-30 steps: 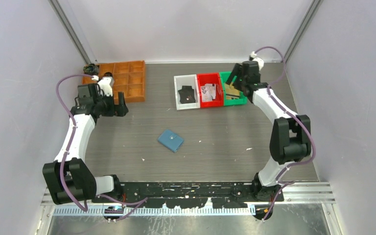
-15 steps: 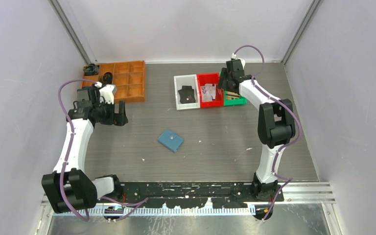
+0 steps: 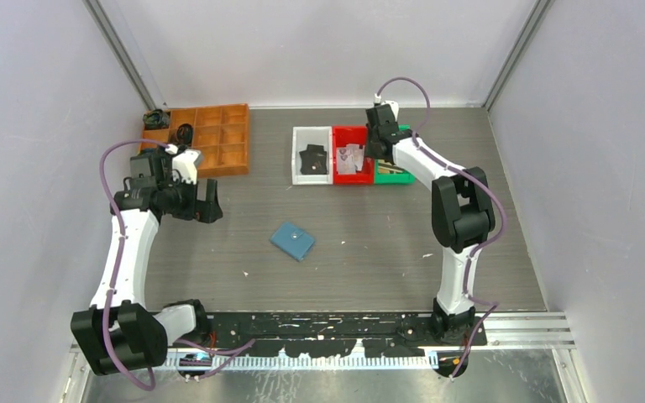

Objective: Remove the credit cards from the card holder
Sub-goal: Move the storage box to the center of the board.

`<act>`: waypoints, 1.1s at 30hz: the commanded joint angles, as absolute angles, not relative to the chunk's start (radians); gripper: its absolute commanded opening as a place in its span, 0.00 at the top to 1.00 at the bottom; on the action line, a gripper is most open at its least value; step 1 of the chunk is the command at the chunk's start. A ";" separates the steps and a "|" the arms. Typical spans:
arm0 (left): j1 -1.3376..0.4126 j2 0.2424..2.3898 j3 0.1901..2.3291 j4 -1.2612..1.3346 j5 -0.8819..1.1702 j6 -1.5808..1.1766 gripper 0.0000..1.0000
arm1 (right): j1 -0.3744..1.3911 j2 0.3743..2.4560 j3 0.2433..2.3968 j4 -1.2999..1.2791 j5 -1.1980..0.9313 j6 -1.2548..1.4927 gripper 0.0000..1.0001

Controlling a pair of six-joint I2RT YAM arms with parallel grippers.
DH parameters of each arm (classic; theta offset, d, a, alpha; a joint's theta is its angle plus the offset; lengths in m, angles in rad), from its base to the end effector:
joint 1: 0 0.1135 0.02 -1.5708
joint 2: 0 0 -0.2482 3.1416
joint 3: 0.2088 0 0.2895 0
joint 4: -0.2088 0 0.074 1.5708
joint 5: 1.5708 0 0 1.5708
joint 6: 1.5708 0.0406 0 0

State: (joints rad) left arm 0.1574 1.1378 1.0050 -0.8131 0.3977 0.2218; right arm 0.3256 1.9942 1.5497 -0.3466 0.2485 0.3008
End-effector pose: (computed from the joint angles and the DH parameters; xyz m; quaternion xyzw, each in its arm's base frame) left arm 0.2688 0.0267 0.2704 0.0907 0.9304 -0.1278 0.3314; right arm 0.4610 0.1451 0.1916 0.0357 0.9183 0.0071 0.3941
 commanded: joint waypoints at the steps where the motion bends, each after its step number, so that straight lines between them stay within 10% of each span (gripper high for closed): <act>1: 0.163 1.095 1.042 -0.836 0.436 0.244 0.00 | 0.370 1.909 1.513 -0.315 0.289 0.336 0.70; 25: 0.163 1.038 1.034 -0.896 0.473 0.253 0.00 | 0.521 1.631 1.186 -0.140 0.434 0.333 0.76; 33: 0.163 1.045 1.045 -0.912 0.488 0.247 0.00 | 0.610 1.451 1.139 -0.142 0.459 0.355 0.14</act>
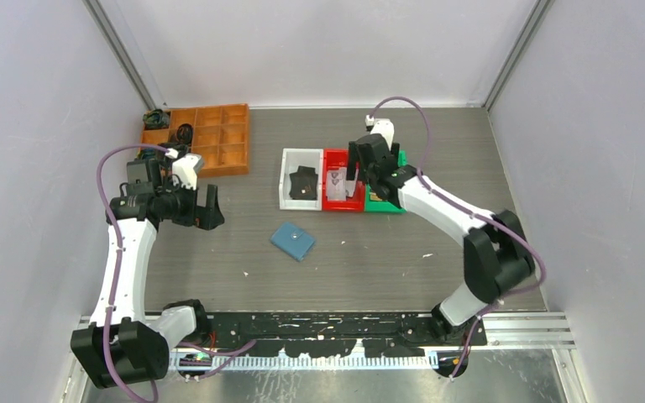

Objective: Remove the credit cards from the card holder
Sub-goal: Move the storage box to the center of the board, then pick up the card holder from the center of the board.

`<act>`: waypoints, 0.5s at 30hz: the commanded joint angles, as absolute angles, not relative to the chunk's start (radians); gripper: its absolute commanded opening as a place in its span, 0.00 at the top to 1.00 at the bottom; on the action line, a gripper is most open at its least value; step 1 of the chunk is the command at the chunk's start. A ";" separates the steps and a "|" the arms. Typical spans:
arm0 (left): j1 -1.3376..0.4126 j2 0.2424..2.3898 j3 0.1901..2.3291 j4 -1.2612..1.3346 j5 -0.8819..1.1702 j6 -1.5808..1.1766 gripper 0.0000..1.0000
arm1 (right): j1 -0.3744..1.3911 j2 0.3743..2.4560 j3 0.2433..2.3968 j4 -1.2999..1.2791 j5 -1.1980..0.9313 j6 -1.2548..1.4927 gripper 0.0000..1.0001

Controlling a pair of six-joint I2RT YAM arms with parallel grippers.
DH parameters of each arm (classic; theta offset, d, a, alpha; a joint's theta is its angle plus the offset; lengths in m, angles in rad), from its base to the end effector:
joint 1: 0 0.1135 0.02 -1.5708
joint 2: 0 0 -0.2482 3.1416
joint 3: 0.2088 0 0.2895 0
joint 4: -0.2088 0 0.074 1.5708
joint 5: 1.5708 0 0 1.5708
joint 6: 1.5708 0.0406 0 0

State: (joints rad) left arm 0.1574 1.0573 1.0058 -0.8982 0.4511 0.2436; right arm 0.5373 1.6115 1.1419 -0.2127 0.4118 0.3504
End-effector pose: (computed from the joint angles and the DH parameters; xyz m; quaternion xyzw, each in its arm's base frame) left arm 0.2480 0.0214 0.2851 0.1083 0.9242 -0.1494 0.3343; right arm 0.3486 0.1888 0.2167 0.0050 0.8882 0.0139 0.4592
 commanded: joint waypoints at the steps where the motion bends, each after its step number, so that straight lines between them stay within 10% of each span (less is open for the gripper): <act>1: 0.162 1.048 1.050 -0.915 0.488 0.245 0.00 | 0.645 1.431 1.134 -0.148 0.464 0.353 0.09; 15: 0.162 1.056 1.129 -0.967 0.490 0.212 0.00 | 1.142 1.530 1.079 -0.171 0.371 0.425 0.00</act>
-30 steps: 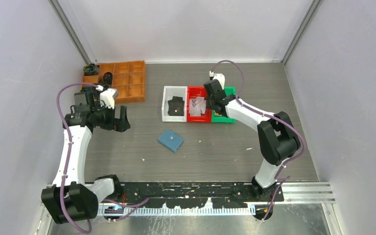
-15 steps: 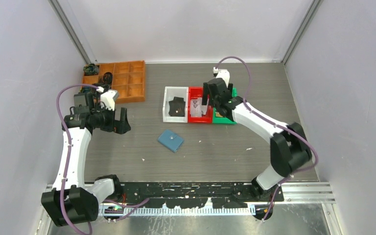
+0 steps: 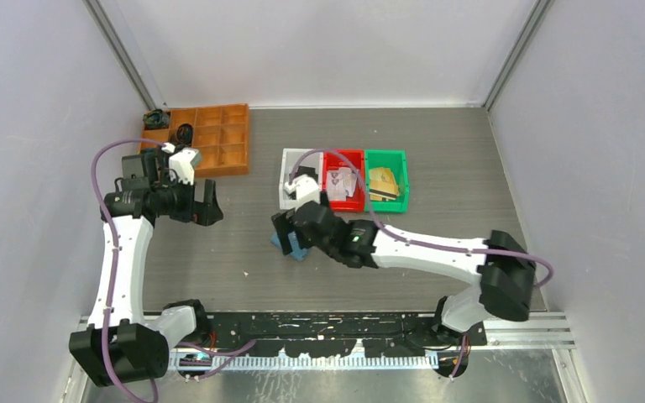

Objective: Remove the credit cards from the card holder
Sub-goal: Pick up the card holder from the center of the board.

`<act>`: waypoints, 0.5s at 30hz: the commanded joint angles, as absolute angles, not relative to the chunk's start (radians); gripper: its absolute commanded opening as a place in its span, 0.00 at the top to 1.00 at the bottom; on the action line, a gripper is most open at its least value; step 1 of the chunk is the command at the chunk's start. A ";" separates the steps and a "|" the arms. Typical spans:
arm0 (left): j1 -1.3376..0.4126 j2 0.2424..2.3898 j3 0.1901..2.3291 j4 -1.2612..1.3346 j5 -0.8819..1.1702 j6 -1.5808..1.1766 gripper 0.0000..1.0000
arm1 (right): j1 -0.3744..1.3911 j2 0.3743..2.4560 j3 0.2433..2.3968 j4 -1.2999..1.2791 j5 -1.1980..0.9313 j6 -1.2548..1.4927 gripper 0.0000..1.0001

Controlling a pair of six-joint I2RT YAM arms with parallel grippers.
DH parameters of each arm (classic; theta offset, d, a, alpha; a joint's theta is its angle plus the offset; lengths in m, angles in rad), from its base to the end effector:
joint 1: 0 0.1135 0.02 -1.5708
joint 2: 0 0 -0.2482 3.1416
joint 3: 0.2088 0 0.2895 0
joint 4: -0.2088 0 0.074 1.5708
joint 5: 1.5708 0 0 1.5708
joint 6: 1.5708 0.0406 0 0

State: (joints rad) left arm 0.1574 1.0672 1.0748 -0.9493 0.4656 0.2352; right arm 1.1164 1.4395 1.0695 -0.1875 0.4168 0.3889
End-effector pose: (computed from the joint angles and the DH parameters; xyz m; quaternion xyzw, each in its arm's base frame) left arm 0.2477 0.0208 0.3039 0.1073 0.9218 -0.1565 0.3380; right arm 0.1761 0.3230 0.2543 -0.2105 0.8352 0.1925 0.4702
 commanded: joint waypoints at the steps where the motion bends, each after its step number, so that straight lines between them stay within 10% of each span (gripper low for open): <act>1: 0.162 1.050 1.133 -0.970 0.492 0.207 0.00 | 1.142 1.557 1.088 -0.177 0.364 0.423 0.00; 15: 0.163 1.009 1.166 -1.021 0.494 0.198 0.00 | 1.128 1.856 1.213 -0.186 0.383 0.267 0.01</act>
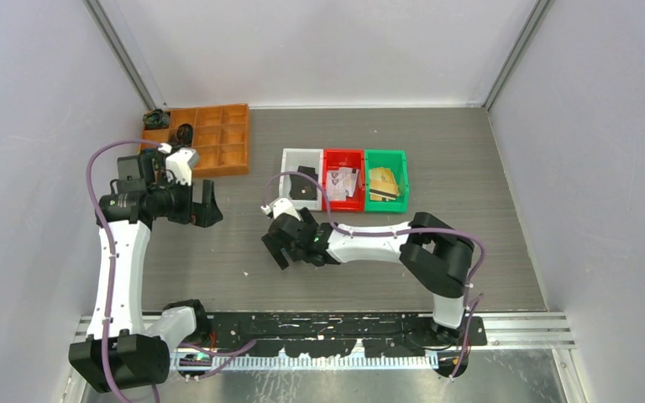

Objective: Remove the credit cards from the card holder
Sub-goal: Pick up the card holder from the center of the board.

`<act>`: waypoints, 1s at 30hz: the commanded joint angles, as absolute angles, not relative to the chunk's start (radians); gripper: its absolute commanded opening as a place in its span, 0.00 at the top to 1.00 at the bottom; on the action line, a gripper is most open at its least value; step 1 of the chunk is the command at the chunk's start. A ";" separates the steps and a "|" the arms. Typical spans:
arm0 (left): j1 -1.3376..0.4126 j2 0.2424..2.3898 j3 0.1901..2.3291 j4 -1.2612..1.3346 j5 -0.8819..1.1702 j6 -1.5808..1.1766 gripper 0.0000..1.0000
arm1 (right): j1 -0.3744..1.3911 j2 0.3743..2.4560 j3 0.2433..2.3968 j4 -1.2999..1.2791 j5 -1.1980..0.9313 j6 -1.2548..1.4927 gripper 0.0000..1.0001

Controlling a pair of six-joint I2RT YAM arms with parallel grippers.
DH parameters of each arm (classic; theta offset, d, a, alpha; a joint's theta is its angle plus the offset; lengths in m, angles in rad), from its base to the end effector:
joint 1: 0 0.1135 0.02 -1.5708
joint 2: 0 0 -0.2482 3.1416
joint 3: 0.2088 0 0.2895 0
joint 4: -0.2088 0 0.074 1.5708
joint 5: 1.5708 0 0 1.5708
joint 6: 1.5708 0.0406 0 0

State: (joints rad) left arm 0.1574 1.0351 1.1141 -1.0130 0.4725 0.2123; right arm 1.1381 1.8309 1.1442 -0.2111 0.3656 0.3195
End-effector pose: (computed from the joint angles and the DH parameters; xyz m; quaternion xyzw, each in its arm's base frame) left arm 0.2364 0.0188 0.3205 0.0986 0.9210 -0.1626 0.3400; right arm 0.1854 0.3667 0.1327 -0.3143 0.8754 0.0882 0.3565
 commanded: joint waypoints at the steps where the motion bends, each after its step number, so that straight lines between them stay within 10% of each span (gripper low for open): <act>1: 0.163 1.007 1.168 -1.020 0.495 0.198 0.00 | 1.123 1.867 1.218 -0.186 0.382 0.259 0.00; 23: 0.163 1.023 1.200 -1.028 0.538 0.171 0.00 | 1.090 1.894 1.112 -0.132 0.203 0.298 0.00; 30: 0.162 1.052 1.207 -1.016 0.526 0.123 0.00 | 1.129 1.834 1.061 -0.102 0.361 0.330 0.16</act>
State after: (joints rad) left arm 0.1574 1.0386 1.1610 -1.0321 0.5095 0.1623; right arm 1.1034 1.8748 1.0916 -0.0872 0.2714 0.3016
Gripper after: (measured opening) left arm 0.994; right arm 0.877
